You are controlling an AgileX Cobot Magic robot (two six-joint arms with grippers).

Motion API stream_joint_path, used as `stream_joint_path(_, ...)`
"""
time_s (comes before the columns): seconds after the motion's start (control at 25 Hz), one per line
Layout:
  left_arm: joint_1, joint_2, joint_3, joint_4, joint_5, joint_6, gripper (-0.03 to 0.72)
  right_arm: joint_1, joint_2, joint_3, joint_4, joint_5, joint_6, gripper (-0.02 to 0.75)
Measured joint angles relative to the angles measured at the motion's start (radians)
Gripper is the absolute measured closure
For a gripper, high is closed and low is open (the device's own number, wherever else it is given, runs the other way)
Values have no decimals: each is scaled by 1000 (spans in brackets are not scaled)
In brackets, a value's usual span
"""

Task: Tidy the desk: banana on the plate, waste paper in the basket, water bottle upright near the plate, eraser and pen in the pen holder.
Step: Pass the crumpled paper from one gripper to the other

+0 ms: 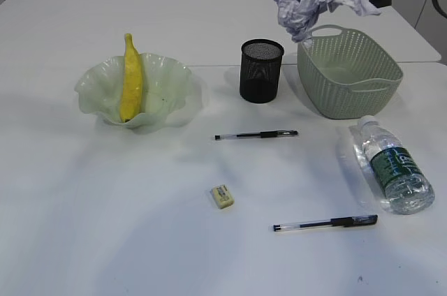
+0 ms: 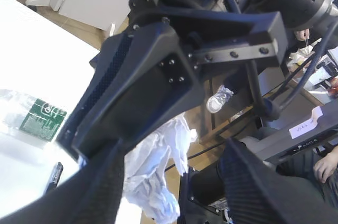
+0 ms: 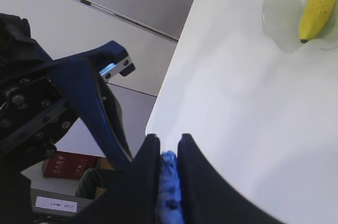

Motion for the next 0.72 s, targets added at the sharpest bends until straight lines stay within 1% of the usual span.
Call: stream_joint_path(0.72, 0, -21, 0, 4, -4, -20, 261, 0, 6, 0, -47, 4, -8, 687)
